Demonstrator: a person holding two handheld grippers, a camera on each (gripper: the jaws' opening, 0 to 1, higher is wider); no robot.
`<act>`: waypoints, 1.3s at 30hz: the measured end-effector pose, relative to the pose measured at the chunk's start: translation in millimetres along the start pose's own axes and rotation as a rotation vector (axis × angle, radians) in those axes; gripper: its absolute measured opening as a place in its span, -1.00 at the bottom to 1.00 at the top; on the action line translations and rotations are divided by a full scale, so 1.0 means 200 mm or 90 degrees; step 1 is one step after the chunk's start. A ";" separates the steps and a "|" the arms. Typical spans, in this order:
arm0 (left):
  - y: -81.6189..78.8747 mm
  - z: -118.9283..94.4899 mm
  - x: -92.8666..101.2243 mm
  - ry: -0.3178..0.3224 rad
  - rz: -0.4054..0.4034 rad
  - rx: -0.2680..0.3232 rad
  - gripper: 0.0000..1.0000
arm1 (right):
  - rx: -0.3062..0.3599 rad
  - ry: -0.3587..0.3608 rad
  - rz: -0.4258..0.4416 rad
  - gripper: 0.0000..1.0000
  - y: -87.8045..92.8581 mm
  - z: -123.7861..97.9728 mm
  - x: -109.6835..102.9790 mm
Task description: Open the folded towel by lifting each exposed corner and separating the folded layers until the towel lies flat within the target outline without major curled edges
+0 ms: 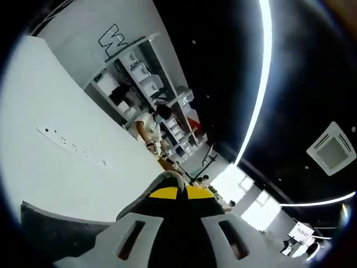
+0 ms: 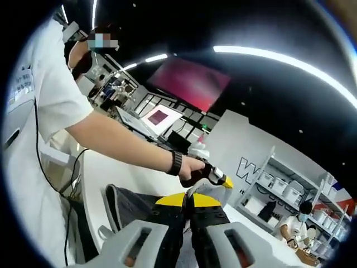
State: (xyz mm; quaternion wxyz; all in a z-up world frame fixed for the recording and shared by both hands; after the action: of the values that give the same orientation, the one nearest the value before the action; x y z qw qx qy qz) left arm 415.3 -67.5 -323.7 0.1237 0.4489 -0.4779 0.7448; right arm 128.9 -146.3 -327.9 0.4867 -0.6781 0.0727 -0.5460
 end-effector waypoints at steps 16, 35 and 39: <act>0.02 0.09 0.07 0.028 0.007 -0.002 -1.00 | -0.004 0.026 -0.001 -1.00 0.01 -0.05 0.06; -0.04 0.23 0.11 0.040 0.028 -0.006 -1.00 | -0.010 0.054 -0.009 -1.00 0.02 -0.10 0.12; -0.06 0.29 0.11 0.043 0.033 -0.011 -1.00 | -0.014 0.064 -0.012 -1.00 0.03 -0.12 0.14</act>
State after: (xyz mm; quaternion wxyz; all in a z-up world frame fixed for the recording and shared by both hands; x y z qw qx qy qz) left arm 441.7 -114.0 -290.9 0.1242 0.4100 -0.4912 0.7585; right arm 122.9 -179.5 -315.3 0.4698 -0.6554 0.0966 -0.5834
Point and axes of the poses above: the point that each gripper's makers call its tool centre point, and the gripper's own axes: z roughly forward along the fingers, x roughly to its right, y roughly out of its underside, the point moved 7 cm from there along -z, roughly backward along the fingers, and after that the axes turned 5 degrees about -z, right-handed, at the moved point
